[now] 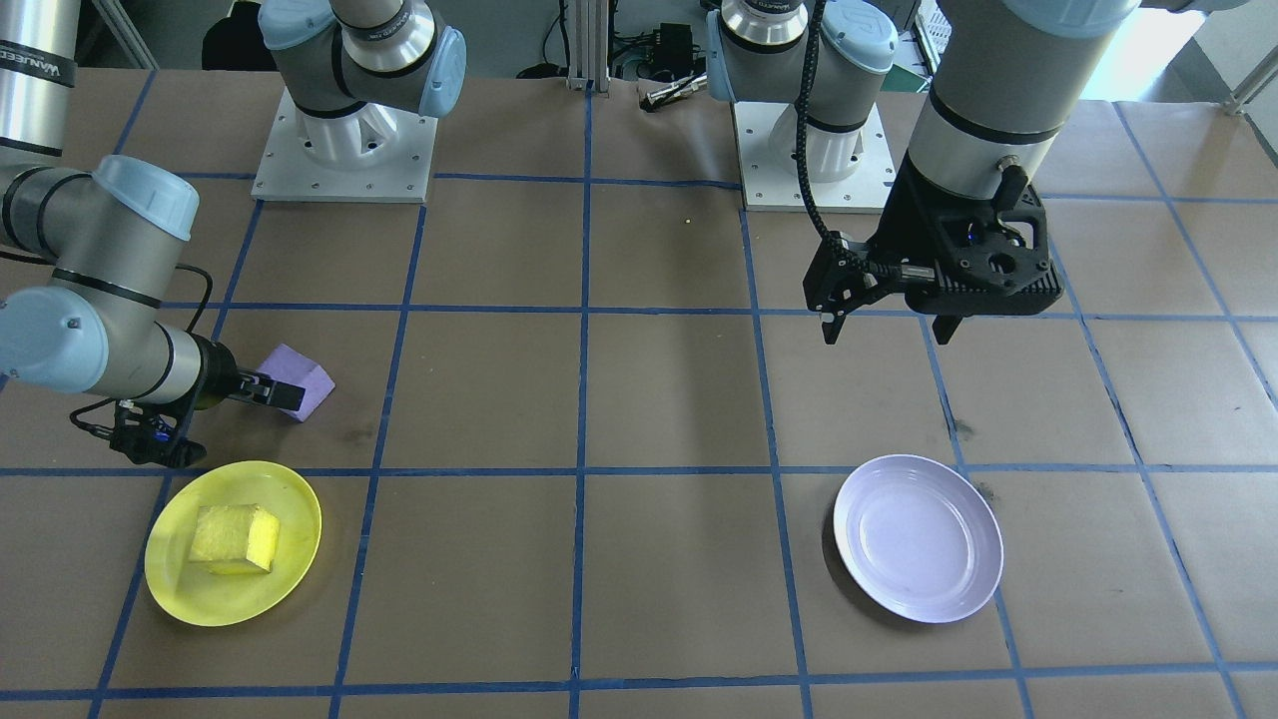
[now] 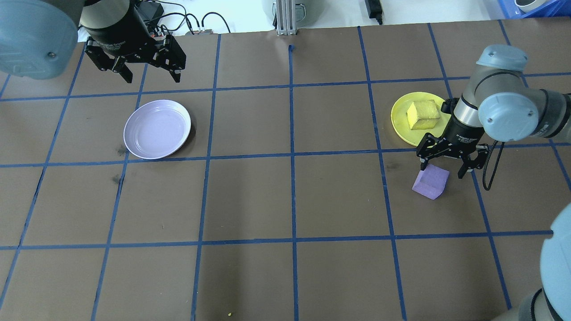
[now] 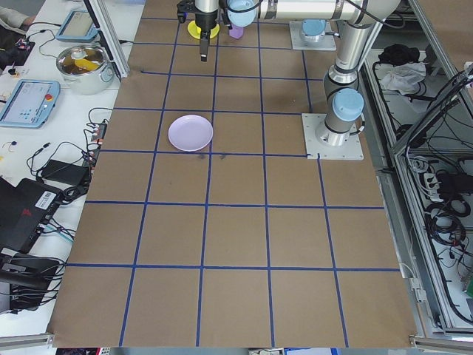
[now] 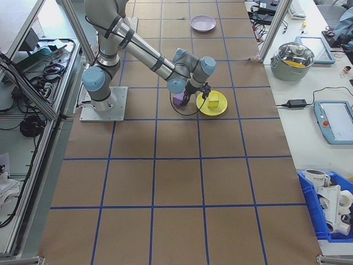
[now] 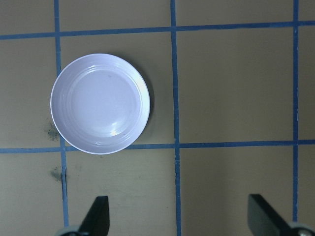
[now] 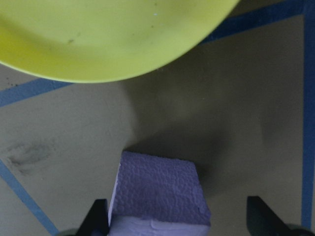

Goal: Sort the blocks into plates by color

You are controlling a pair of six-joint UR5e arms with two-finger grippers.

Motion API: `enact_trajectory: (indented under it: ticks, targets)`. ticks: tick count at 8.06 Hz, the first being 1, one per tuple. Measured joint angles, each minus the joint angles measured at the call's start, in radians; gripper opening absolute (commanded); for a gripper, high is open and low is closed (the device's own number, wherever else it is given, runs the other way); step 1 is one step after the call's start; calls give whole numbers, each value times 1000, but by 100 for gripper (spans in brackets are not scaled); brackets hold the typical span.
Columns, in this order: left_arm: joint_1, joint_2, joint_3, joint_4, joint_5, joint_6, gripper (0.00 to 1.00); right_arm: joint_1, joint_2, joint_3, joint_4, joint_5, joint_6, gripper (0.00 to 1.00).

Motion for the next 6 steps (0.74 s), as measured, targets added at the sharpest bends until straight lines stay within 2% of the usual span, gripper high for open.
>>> enact_trajectory:
  ticks: [1, 2, 4, 6]
  targets:
    - [1, 0, 0, 0, 0, 0, 100, -5, -6, 15, -1, 29, 40, 98]
    - [1, 0, 0, 0, 0, 1, 100, -6, -7, 21, 0, 49, 64, 82]
    - [1, 0, 0, 0, 0, 1, 100, -7, -6, 25, 1, 63, 78, 37]
    - [1, -1, 0, 0, -1, 0, 100, -8, -7, 25, 6, 66, 84, 38]
